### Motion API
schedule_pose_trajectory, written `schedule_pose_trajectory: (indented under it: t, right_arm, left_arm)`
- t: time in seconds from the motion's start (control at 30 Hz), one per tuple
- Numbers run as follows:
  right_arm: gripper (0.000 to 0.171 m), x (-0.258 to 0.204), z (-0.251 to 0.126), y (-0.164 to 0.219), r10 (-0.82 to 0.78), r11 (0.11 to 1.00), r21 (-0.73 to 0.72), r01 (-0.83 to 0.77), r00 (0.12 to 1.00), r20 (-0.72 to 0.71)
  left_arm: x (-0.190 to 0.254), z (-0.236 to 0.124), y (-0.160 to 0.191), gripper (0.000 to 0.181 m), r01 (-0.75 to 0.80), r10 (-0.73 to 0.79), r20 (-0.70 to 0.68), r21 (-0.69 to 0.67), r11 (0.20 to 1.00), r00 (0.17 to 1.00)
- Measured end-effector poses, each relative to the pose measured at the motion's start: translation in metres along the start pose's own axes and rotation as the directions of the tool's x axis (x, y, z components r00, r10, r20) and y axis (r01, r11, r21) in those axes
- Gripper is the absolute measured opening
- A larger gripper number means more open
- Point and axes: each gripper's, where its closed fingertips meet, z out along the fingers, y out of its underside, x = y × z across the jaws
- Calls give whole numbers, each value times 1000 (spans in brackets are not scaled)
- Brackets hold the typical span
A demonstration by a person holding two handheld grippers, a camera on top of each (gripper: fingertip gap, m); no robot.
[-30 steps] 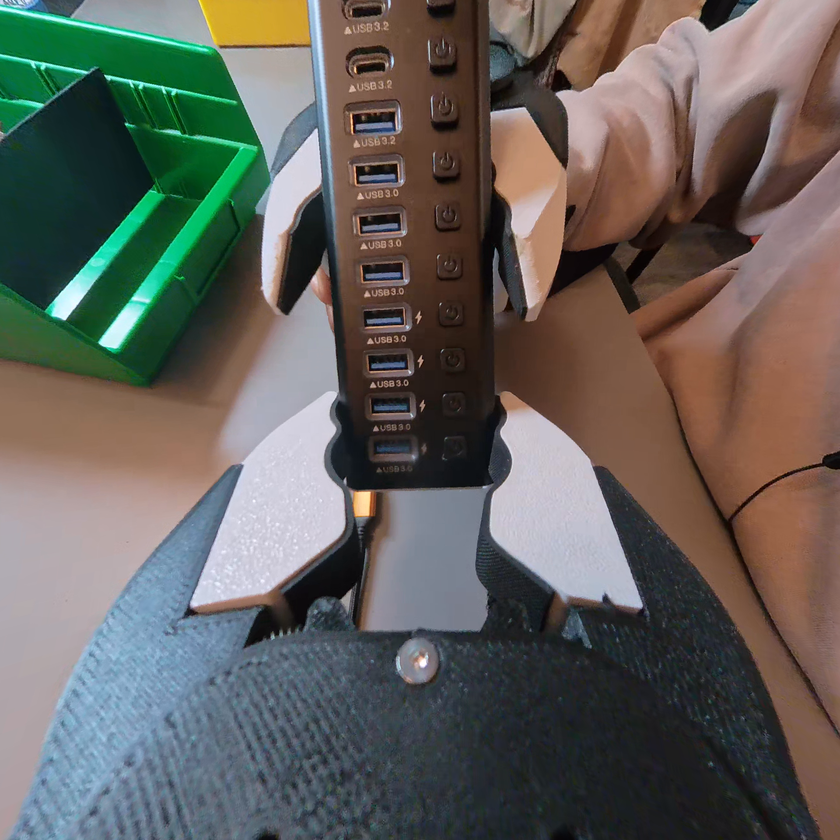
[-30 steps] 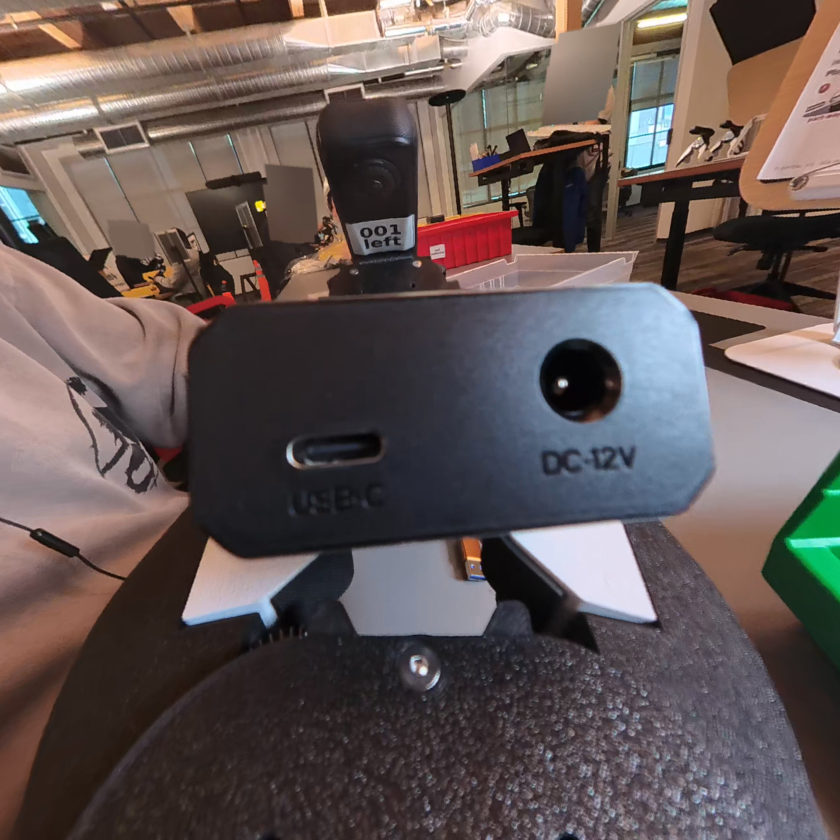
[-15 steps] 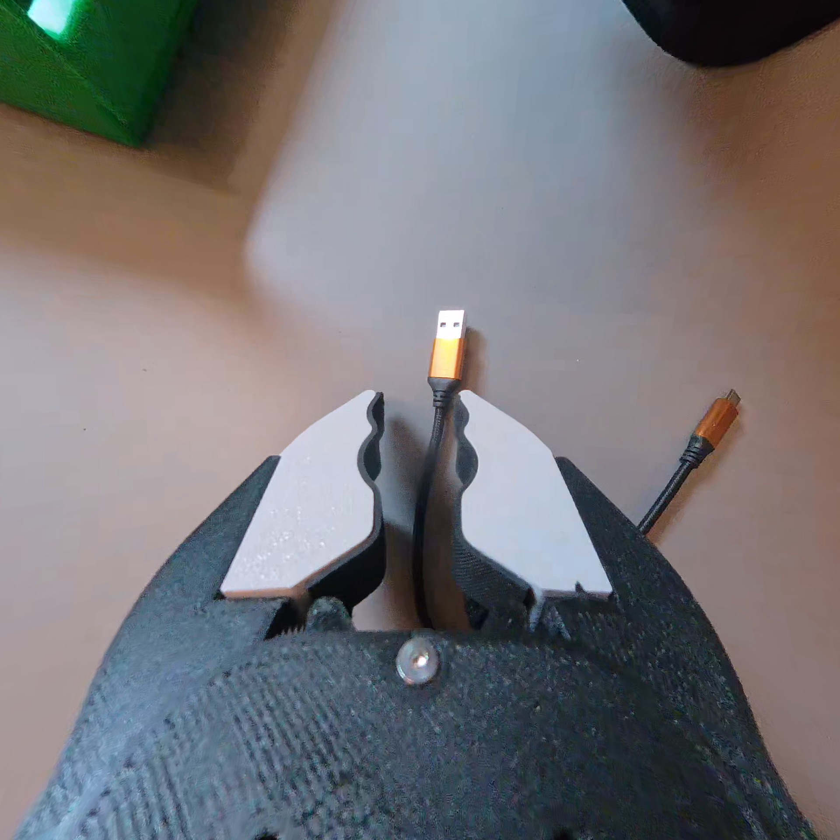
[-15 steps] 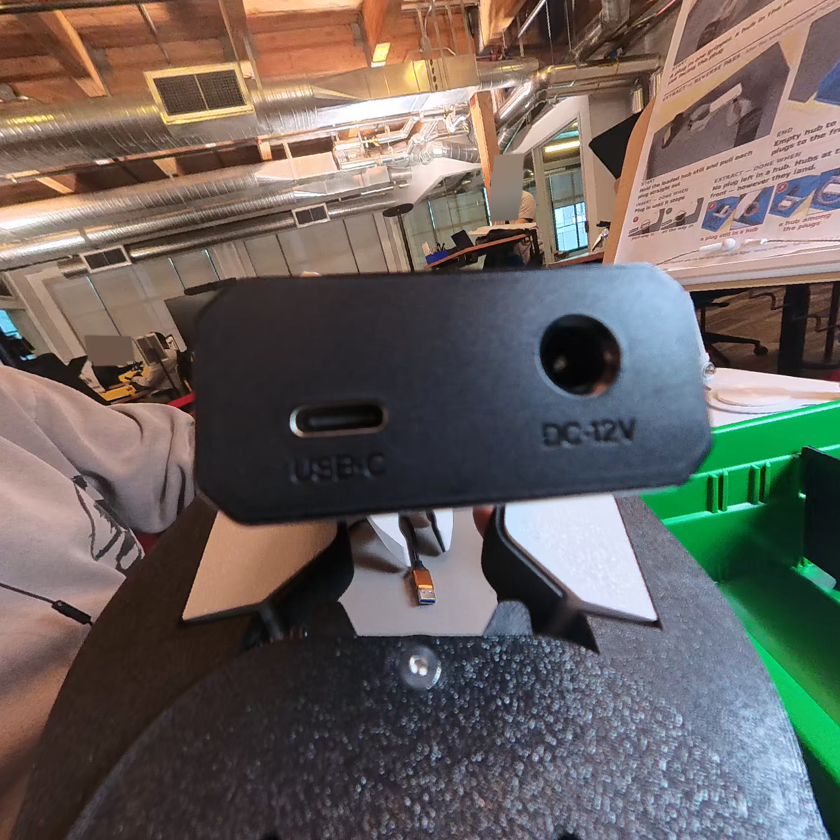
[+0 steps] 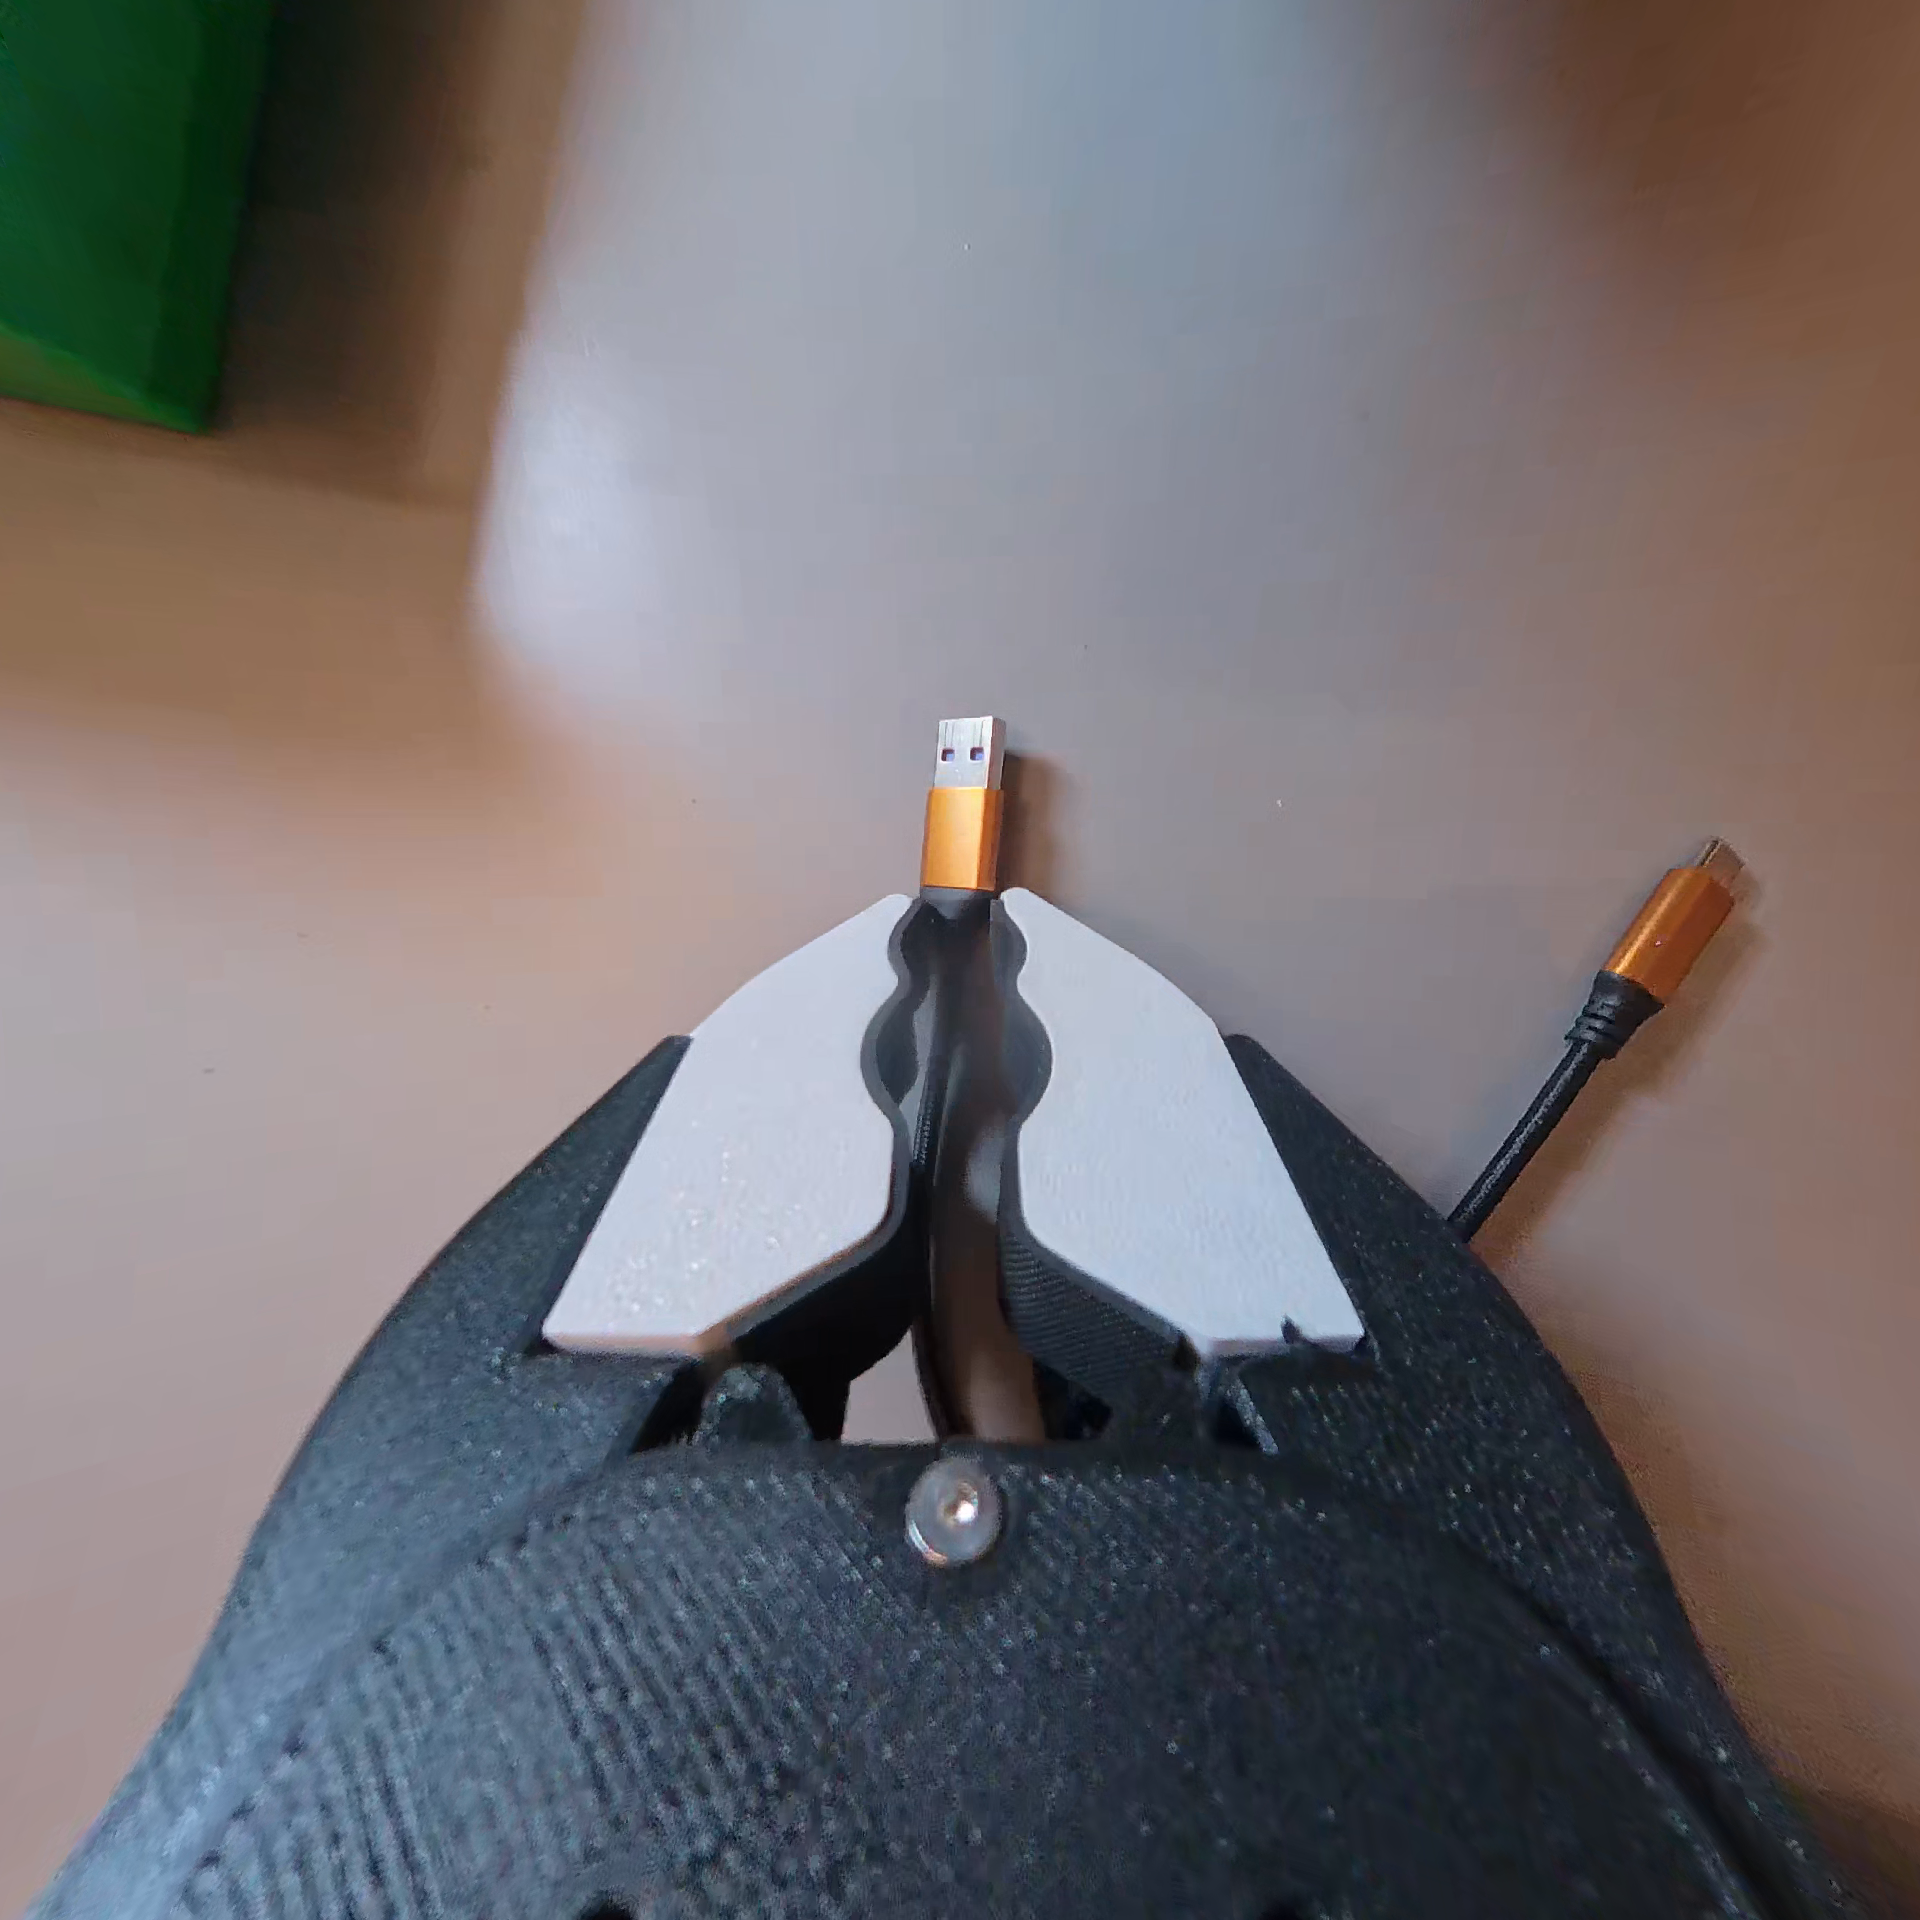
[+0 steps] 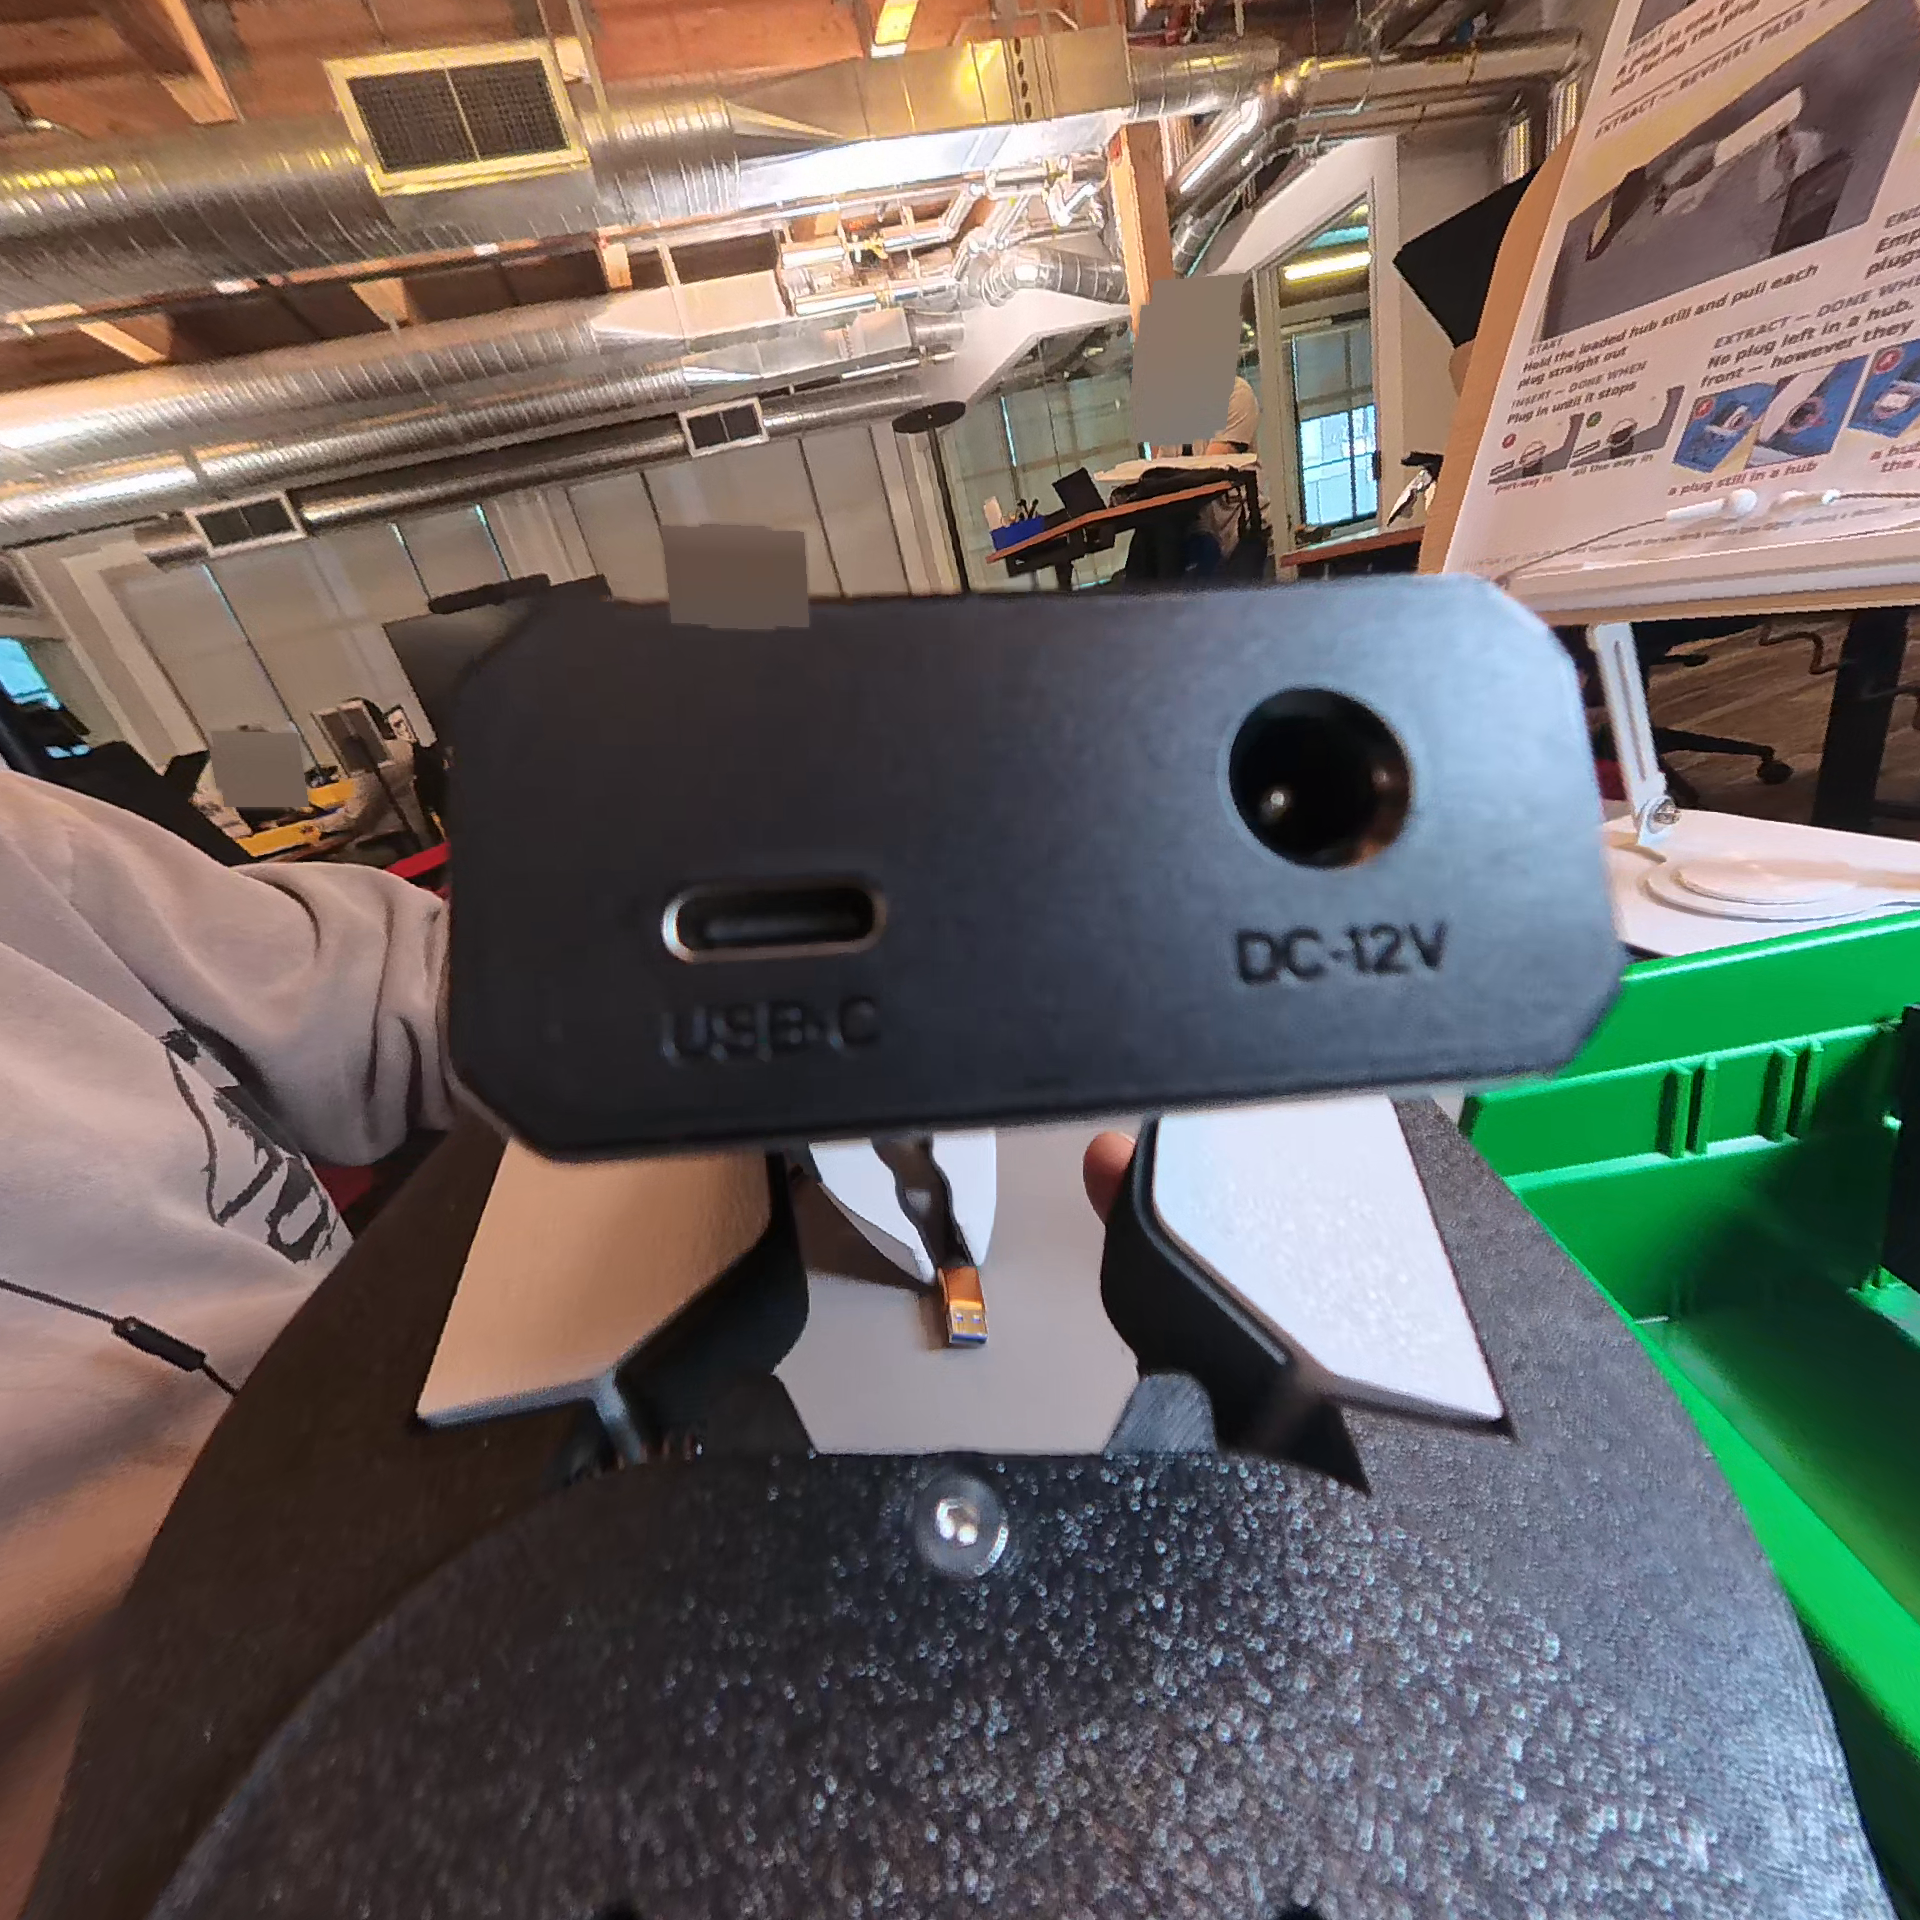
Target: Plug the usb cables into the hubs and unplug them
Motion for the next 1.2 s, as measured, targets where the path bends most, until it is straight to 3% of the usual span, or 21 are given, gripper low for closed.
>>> schedule_pose_trajectory:
  t: [0.03, 0.27, 0.4, 0.67, 1.03, 1.2]
  right_arm:
    - [71, -1, 0, 2, -7, 1000, -13, 7, 1000, 8]
    - [70, -9, 9, 29, -136, 976, -166, 139, 990, 32]
    - [70, -21, 24, 45, -157, 958, -232, 169, 985, 71]
    - [70, -33, 41, 81, -144, 901, -398, 172, 984, 100]
    - [70, -31, 39, 103, -29, 836, -546, 54, 998, 55]
    - [70, -32, 39, 109, 25, 813, -582, -7, 999, 23]
  left_arm:
    - [-1, -2, 2, 11, -13, 13, 19, -13, 1000, 1000]
    - [-27, -75, -20, 9, -23, 8, 231, 61, 998, 973]
    - [-13, -103, -50, 9, -107, 79, 270, 94, 990, 960]
    - [-5, -94, -83, 9, -278, 289, 226, -79, 957, 930]
    - [-10, -86, -75, 8, -356, 398, 51, -353, 865, 916]
    - [-11, -88, -75, 8, -399, 448, -10, -470, 787, 894]
